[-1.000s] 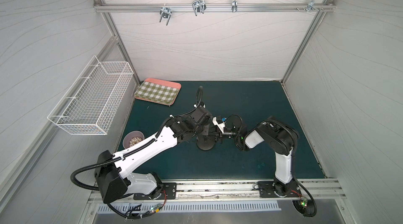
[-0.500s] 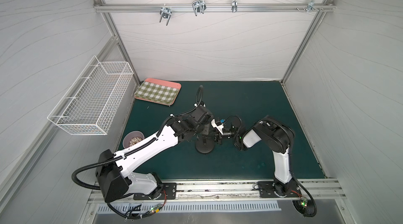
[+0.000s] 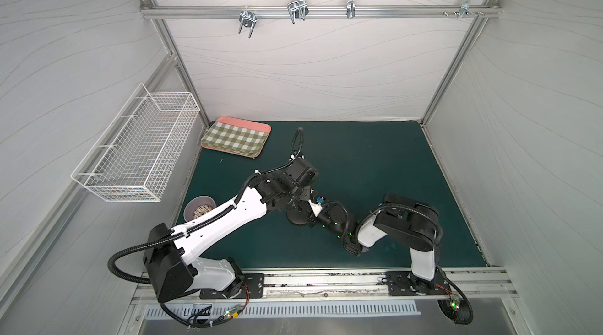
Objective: Assemble a microphone stand
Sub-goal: Hold the microphone stand pole at the microphone stand base, then screw the microphone stand pole into the microphone stand base.
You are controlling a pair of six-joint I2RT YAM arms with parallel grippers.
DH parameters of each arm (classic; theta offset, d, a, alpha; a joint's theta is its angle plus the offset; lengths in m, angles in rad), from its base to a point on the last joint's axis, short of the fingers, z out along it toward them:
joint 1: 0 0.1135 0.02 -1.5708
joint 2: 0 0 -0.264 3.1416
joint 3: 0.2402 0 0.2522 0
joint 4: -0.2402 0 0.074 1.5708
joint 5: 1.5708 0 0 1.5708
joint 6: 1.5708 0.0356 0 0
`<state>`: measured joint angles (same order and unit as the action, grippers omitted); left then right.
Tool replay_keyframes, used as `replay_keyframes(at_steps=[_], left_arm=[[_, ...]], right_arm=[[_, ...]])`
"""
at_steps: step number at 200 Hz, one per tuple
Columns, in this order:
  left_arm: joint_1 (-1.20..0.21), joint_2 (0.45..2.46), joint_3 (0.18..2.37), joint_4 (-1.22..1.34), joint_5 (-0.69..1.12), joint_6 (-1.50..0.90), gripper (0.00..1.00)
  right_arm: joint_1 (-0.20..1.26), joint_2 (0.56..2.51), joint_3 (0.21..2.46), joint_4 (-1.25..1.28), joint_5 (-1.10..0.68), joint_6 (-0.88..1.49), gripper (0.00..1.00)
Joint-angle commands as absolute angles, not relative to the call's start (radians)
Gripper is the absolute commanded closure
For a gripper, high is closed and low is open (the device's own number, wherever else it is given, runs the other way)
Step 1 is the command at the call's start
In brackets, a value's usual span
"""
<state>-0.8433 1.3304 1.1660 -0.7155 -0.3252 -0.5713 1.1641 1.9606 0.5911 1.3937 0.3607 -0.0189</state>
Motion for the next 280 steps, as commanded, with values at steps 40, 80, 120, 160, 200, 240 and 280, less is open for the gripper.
replay_keyframes(at_steps=[40,80,120,160,200,240,280], left_arm=[[-0.860,1.347,1.177,-0.710,-0.231,-0.581,0.85],[-0.859,1.341,1.172,-0.710,-0.231,-0.580,0.85],[-0.858,1.335,1.168,-0.710,-0.230,-0.578,0.85],[-0.857,1.328,1.158,-0.709,-0.231,-0.583,0.85],[-0.857,1.323,1.146,-0.694,-0.214,-0.584,0.85],[-0.861,1.307,1.121,-0.676,-0.205,-0.603,0.85],[-0.874,1.293,1.119,-0.674,-0.221,-0.601,0.85]], right_arm=[[1.199,1.945,0.593,1.389,0.499,-0.124,0.52],[1.018,1.863,0.477,1.384,-0.055,-0.057,0.43],[0.842,1.884,0.505,1.384,-0.565,0.013,0.45],[0.763,1.953,0.605,1.387,-0.866,0.116,0.49],[0.760,1.984,0.692,1.276,-0.973,0.116,0.53],[0.761,2.009,0.704,1.272,-0.931,0.084,0.66],[0.759,2.021,0.693,1.275,-0.876,0.055,0.70]])
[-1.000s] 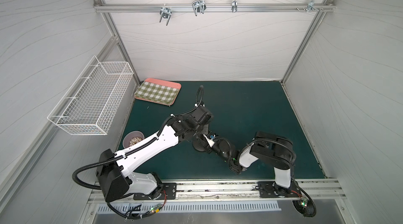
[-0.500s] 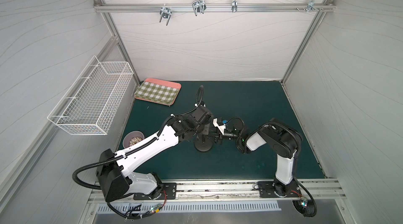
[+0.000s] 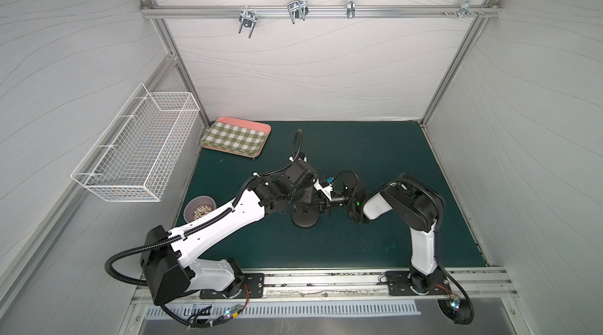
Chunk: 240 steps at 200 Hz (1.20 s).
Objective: Assemble a microphone stand
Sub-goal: Screw the microphone stand pole into the microphone stand base.
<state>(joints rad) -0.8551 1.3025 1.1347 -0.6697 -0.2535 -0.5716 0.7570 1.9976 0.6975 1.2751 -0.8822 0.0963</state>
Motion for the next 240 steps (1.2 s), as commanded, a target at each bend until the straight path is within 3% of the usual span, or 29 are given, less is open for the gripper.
replay_keyframes(at_steps=[1,29,47,65,105,138,151,168,187,200,240], left_arm=[[-0.875,1.293,1.119,-0.674,-0.221,-0.602,0.85],[-0.888,1.298,1.111,-0.664,-0.223,-0.604,0.85],[-0.894,1.308,1.114,-0.665,-0.225,-0.607,0.85],[-0.894,1.311,1.117,-0.666,-0.235,-0.609,0.85],[-0.893,1.312,1.129,-0.666,-0.251,-0.604,0.85],[-0.893,1.318,1.124,-0.668,-0.250,-0.612,0.85],[-0.893,1.317,1.122,-0.665,-0.247,-0.613,0.85],[-0.893,1.315,1.121,-0.664,-0.254,-0.612,0.85],[-0.893,1.312,1.121,-0.662,-0.262,-0.607,0.85],[-0.893,1.312,1.120,-0.661,-0.264,-0.603,0.85],[-0.890,1.315,1.129,-0.666,-0.261,-0.599,0.84]], right_arm=[[0.760,2.021,0.693,1.275,-0.875,0.053,0.70],[0.764,2.019,0.673,1.282,-0.825,0.027,0.77],[0.783,2.016,0.627,1.352,-0.687,0.010,0.86],[0.809,2.006,0.594,1.382,-0.531,0.006,0.86],[0.959,1.964,0.553,1.386,-0.049,-0.112,0.89],[1.145,1.980,0.619,1.388,0.522,-0.256,0.90],[1.182,2.000,0.656,1.388,0.614,-0.278,0.90],[1.184,2.002,0.651,1.388,0.572,-0.236,0.82],[1.161,1.965,0.605,1.386,0.418,-0.189,0.54],[1.121,1.922,0.563,1.385,0.241,-0.172,0.41],[0.945,1.831,0.461,1.385,-0.235,-0.054,0.36]])
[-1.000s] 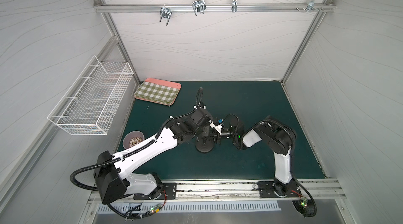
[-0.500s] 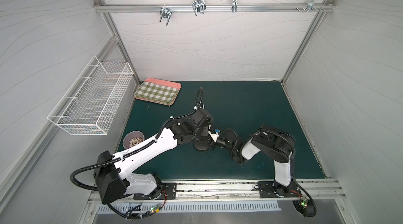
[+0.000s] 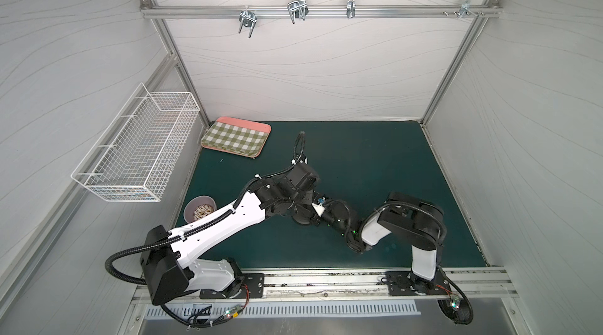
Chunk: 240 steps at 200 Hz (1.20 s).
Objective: Assemble a microphone stand
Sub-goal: Screw the microphone stand pole into the microphone stand base.
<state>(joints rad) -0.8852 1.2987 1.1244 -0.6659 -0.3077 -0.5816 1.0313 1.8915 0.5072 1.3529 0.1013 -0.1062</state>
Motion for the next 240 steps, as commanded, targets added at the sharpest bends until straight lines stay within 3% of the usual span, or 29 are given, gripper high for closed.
replay_keyframes(at_steps=[1,60,100,129,154,182,211,240], left_arm=[[-0.891,1.315,1.129,-0.667,-0.261,-0.600,0.84],[-0.890,1.311,1.129,-0.670,-0.263,-0.596,0.84],[-0.890,1.309,1.129,-0.673,-0.262,-0.595,0.84],[-0.889,1.313,1.129,-0.671,-0.260,-0.595,0.84],[-0.890,1.316,1.131,-0.670,-0.258,-0.597,0.84],[-0.890,1.315,1.131,-0.669,-0.261,-0.597,0.84],[-0.890,1.314,1.129,-0.671,-0.267,-0.595,0.83],[-0.890,1.310,1.126,-0.671,-0.268,-0.596,0.83]], right_arm=[[0.940,1.832,0.460,1.385,-0.242,-0.053,0.36],[0.723,1.941,0.576,1.385,-0.873,0.092,0.40],[0.716,2.034,0.681,1.388,-1.022,0.181,0.47],[0.718,2.078,0.712,1.388,-1.029,0.182,0.61],[0.723,2.093,0.717,1.388,-0.980,0.168,0.77],[0.758,2.060,0.656,1.386,-0.785,0.079,0.90],[0.819,2.013,0.596,1.386,-0.530,0.015,0.95],[0.955,1.978,0.552,1.386,-0.095,-0.124,0.96]])
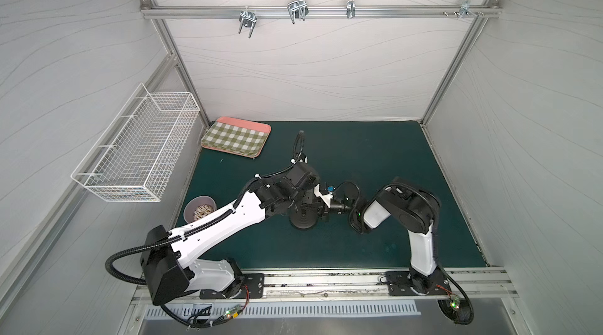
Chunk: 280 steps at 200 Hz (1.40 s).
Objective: Assemble a microphone stand
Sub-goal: Screw the microphone stand pole into the microphone stand base.
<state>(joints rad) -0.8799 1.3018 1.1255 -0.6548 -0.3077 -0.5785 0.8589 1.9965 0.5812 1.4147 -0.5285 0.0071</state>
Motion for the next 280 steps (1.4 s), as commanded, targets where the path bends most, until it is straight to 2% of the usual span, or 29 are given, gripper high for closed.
replay_keyframes(at_steps=[1,30,42,67,77,87,101,108,122,141,187,212,240,280], left_arm=[[-0.890,1.309,1.126,-0.671,-0.268,-0.596,0.83],[-0.890,1.309,1.123,-0.672,-0.268,-0.596,0.83],[-0.890,1.307,1.122,-0.673,-0.268,-0.598,0.83],[-0.888,1.302,1.121,-0.674,-0.271,-0.598,0.83],[-0.888,1.301,1.118,-0.674,-0.273,-0.597,0.83],[-0.886,1.298,1.116,-0.674,-0.272,-0.598,0.83],[-0.882,1.295,1.113,-0.672,-0.269,-0.599,0.83],[-0.881,1.292,1.112,-0.672,-0.268,-0.600,0.83],[-0.878,1.290,1.113,-0.673,-0.265,-0.599,0.83],[-0.874,1.288,1.112,-0.672,-0.264,-0.597,0.83],[-0.871,1.285,1.109,-0.672,-0.256,-0.594,0.83],[-0.871,1.286,1.108,-0.672,-0.254,-0.595,0.82],[-0.870,1.288,1.109,-0.671,-0.254,-0.595,0.82],[-0.870,1.290,1.114,-0.670,-0.252,-0.593,0.82]], right_arm=[[0.960,1.978,0.551,1.387,-0.074,-0.130,0.96],[1.118,2.030,0.609,1.387,0.434,-0.268,0.96],[1.167,2.065,0.649,1.386,0.578,-0.314,0.96],[1.206,2.095,0.681,1.386,0.625,-0.319,0.90],[1.204,2.085,0.668,1.384,0.609,-0.299,0.85],[1.201,2.068,0.652,1.385,0.590,-0.292,0.74],[1.186,2.028,0.611,1.384,0.488,-0.287,0.51],[1.171,2.001,0.584,1.384,0.406,-0.274,0.43],[1.110,1.944,0.525,1.384,0.194,-0.203,0.35],[0.993,1.889,0.477,1.383,-0.093,-0.073,0.30],[0.786,1.911,0.532,1.384,-0.700,0.099,0.31],[0.749,1.975,0.634,1.385,-0.911,0.179,0.36],[0.748,2.018,0.710,1.345,-0.979,0.181,0.40],[0.752,2.053,0.732,1.290,-0.947,0.103,0.47]])
